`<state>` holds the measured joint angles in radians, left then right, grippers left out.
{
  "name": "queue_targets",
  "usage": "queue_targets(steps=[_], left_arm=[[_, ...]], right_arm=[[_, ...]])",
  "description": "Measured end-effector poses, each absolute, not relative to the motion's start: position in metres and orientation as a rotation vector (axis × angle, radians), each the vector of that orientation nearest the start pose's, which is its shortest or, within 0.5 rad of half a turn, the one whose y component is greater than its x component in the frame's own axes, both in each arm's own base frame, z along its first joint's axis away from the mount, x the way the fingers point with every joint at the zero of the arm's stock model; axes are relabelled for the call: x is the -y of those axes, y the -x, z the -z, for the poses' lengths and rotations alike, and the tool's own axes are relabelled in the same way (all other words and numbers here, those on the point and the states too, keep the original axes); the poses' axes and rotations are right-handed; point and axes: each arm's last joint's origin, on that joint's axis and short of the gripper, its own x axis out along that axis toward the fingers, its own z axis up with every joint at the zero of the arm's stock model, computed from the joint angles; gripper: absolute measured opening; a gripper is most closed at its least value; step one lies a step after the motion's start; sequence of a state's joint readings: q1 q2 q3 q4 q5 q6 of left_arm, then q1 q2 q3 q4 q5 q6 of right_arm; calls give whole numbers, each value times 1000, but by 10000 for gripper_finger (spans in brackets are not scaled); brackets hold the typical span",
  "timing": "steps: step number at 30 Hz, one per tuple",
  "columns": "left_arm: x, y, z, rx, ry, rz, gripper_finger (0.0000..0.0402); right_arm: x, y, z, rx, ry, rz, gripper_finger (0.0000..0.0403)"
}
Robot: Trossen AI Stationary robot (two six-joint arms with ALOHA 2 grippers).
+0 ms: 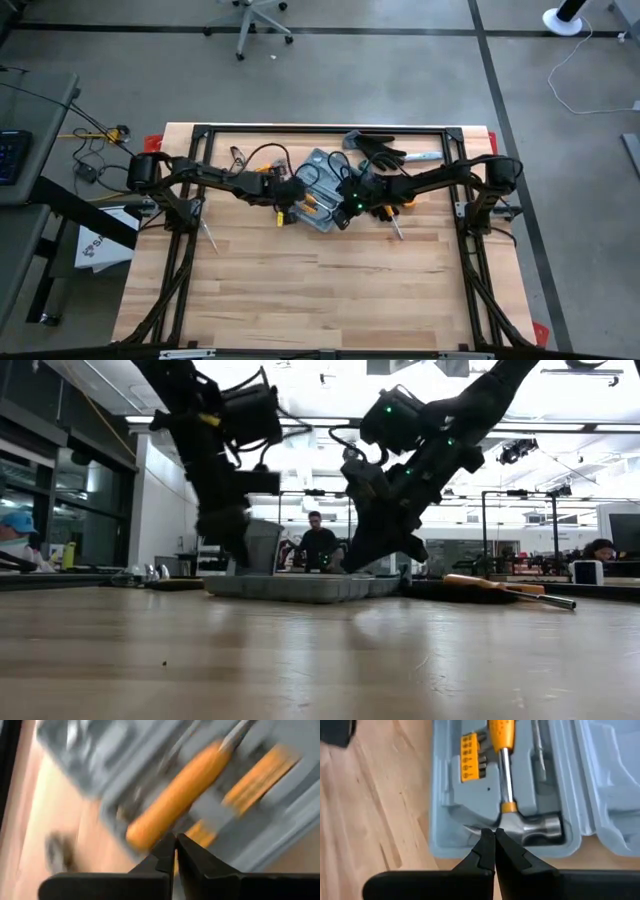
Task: Prefit tool cases
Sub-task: Remove the yellow hammer from the gray toolbox
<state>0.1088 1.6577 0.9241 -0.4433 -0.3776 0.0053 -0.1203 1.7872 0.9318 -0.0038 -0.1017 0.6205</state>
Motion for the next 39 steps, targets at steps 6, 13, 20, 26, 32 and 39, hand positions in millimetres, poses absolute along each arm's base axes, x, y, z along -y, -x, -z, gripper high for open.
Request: queue_targets(steps=[6, 13, 20, 26, 32, 39], left_arm=[[-45, -284, -148, -1251, -65, -501, 31], [-43, -277, -140, -1245, -10, -550, 33], [-28, -283, -133, -1138, 280, -403, 33], [-9, -294, -137, -1052, 328, -264, 33], [-3, -303, -178, -909, 182, -140, 33], [-12, -290, -213, -795, -65, -303, 33]], right_arm=[[44, -344, -134, -839, -684, 304, 0], [45, -345, -133, -834, -677, 301, 0], [50, -344, -127, -862, -681, 310, 0], [50, -344, -120, -902, -687, 310, 0], [51, -340, -114, -967, -666, 325, 0], [51, -333, -136, -919, -650, 333, 0]])
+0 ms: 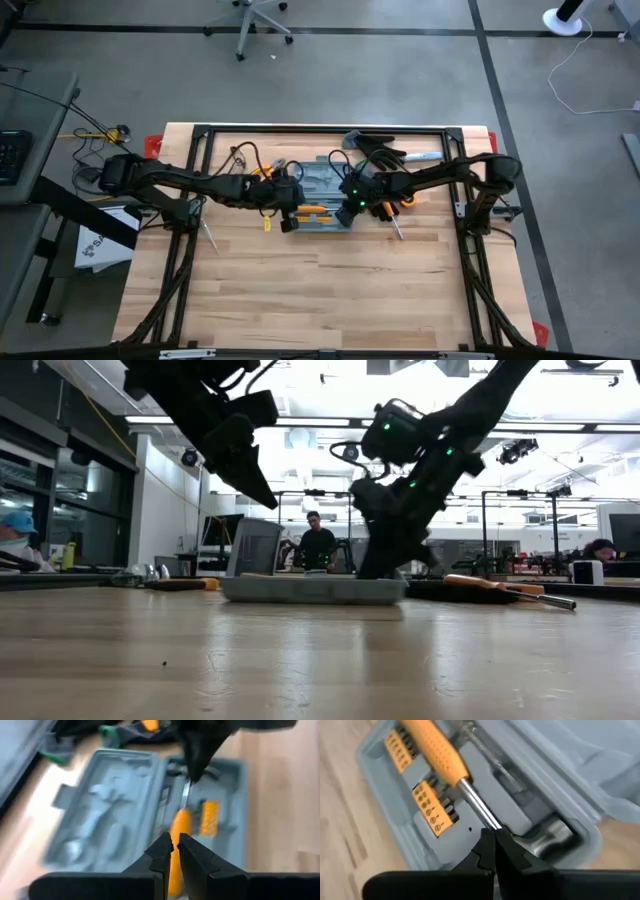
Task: Prefit tool cases
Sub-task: Remove the yellow hammer from the gray toolbox
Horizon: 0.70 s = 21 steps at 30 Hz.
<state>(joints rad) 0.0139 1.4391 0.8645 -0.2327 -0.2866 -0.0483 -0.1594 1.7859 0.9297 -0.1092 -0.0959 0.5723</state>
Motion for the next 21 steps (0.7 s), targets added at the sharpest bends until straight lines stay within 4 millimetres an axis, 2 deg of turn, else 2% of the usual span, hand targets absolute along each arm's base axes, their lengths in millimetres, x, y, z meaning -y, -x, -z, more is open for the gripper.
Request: queue_targets(steps=[3, 6, 9, 14, 21], left_arm=[[-17, -286, -214, -810, -66, -319, 33], [-20, -287, -212, -815, -53, -312, 36], [-22, -290, -207, -830, -37, -288, 46], [-23, -298, -191, -882, -21, -170, 83], [-22, -313, -175, -890, -116, -56, 160]], right_arm=[[50, -328, -152, -897, -630, 355, 0], [49, -322, -156, -937, -608, 365, 0], [49, -320, -148, -990, -596, 372, 0], [49, -326, -123, -1069, -606, 372, 0], [50, -330, -119, -1048, -625, 349, 0]])
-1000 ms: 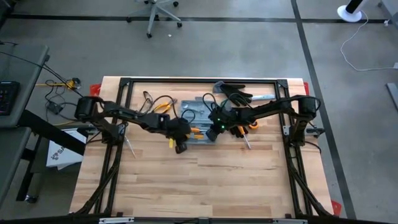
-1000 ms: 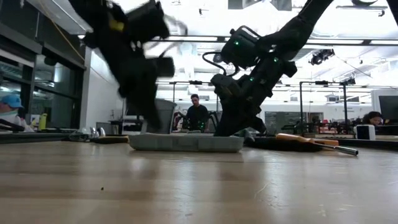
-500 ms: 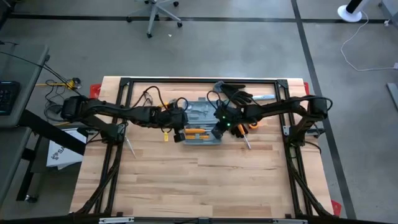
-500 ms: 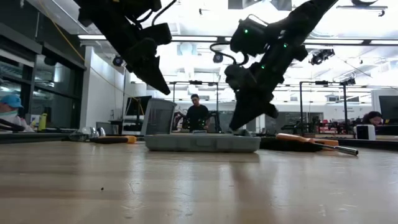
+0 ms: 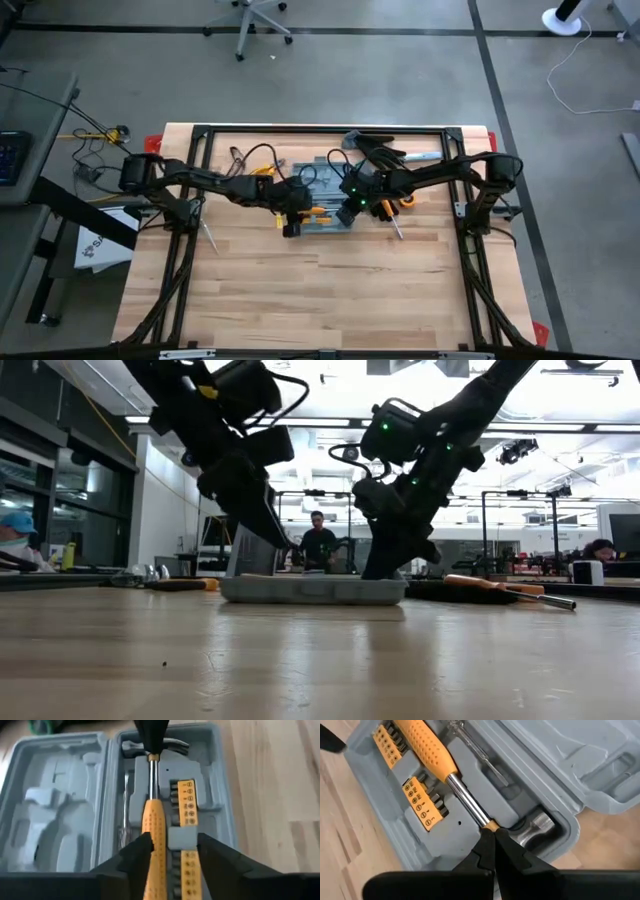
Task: Prefit tool cases
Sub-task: Remove the yellow hammer from the gray toolbox
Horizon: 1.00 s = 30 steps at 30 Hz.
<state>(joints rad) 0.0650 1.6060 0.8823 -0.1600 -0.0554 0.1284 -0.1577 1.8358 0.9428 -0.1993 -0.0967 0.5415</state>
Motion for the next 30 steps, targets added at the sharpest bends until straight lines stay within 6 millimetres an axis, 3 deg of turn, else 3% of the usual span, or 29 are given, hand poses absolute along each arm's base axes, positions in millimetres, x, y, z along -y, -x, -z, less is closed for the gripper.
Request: queue_targets(steps=[7, 18, 25, 30], left_arm=[[-23, -312, -168, -951, -347, -10, 206], [-18, -322, -134, -1067, -564, -47, 209], [-15, -327, -107, -1176, -821, -390, 209], [-16, -332, -95, -1172, -892, -464, 209]], right_arm=[[50, -330, -119, -1042, -621, 359, 0], [51, -332, -119, -1012, -614, 381, 0], [52, -334, -119, -990, -593, 403, 0], [52, -333, -119, -986, -584, 416, 0]])
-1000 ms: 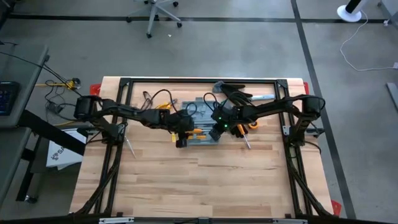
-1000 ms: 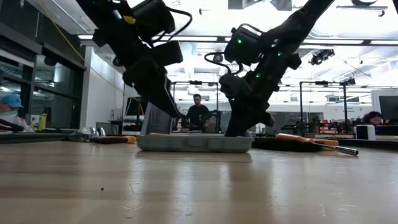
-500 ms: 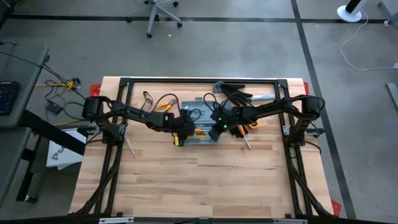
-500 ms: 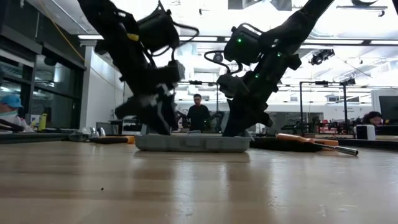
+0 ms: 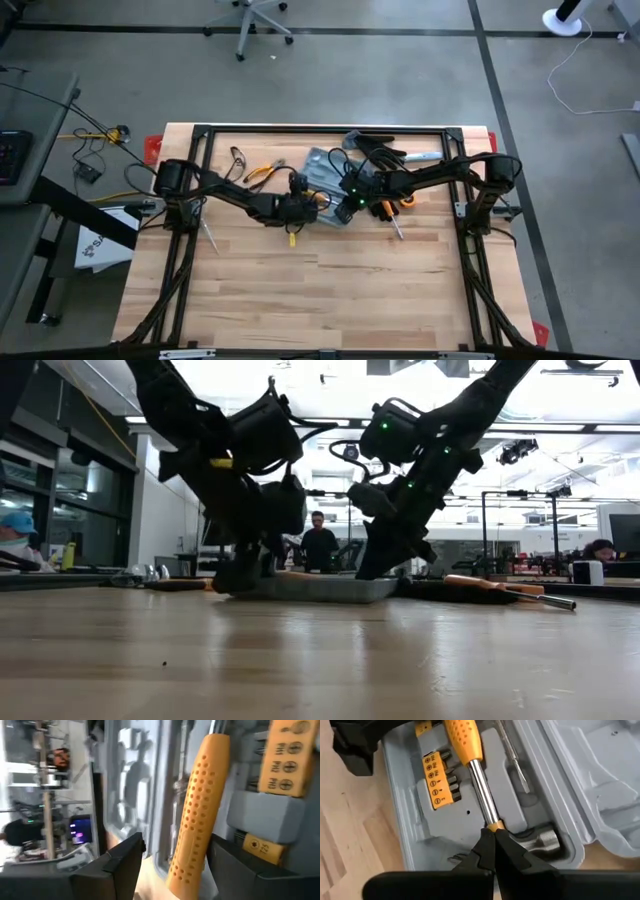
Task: Prefit tool cases
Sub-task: Remove the yellow hammer from the gray toolbox
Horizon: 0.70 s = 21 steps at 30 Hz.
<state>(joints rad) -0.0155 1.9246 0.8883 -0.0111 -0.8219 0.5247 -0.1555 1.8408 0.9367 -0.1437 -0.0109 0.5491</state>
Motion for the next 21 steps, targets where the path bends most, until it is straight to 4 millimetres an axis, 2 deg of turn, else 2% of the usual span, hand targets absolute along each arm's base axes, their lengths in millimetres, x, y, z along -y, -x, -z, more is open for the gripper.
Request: queue_targets(steps=[21], left_arm=[[-33, -344, -100, -1030, -795, -475, 209]], right_arm=[[49, -336, -118, -943, -552, 473, 0]])
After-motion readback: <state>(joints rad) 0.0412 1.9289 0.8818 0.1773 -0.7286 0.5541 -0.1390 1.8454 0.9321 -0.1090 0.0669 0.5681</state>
